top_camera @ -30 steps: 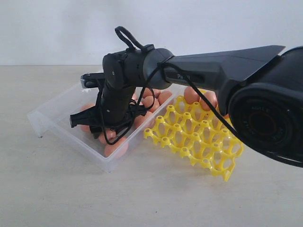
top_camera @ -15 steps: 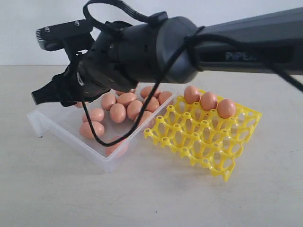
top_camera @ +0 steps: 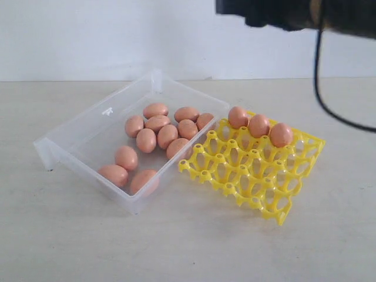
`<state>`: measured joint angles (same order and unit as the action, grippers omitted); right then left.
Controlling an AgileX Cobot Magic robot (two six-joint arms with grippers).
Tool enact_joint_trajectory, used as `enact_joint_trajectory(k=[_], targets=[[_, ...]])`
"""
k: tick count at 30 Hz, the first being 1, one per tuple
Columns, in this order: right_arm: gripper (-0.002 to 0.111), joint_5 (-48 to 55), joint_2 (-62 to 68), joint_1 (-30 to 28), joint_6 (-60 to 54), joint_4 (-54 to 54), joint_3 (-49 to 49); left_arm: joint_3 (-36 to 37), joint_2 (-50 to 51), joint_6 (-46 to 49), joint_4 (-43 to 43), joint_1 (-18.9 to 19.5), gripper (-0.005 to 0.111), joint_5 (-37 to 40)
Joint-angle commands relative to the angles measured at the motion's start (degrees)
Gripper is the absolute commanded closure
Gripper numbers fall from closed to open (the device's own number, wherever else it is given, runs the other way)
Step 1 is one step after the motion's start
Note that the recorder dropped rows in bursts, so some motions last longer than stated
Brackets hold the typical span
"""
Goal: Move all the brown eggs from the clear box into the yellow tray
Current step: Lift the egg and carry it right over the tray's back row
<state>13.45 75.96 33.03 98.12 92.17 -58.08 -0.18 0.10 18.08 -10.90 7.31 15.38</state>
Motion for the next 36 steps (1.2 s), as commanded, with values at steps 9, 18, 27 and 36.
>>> enact_joint_trajectory(k=[9,18,27,36], targets=[[0.109,-83.41,22.21,-53.71,-8.85,-10.9,0.25,0.18,-0.1,-0.52,-0.21,0.06,0.111,-0.52],[0.109,-83.41,27.28,-51.72,-22.19,-5.76,2.76,0.18,-0.1,-0.52,-0.21,0.06,0.111,-0.52],[0.109,-76.47,27.85,-49.49,-26.01,-1.91,6.26,0.18,-0.1,-0.52,-0.21,-0.04,0.111,-0.41],[0.109,-70.25,32.99,-48.34,-27.66,-2.46,6.26,0.18,-0.1,-0.52,-0.21,-0.04,0.111,-0.41]])
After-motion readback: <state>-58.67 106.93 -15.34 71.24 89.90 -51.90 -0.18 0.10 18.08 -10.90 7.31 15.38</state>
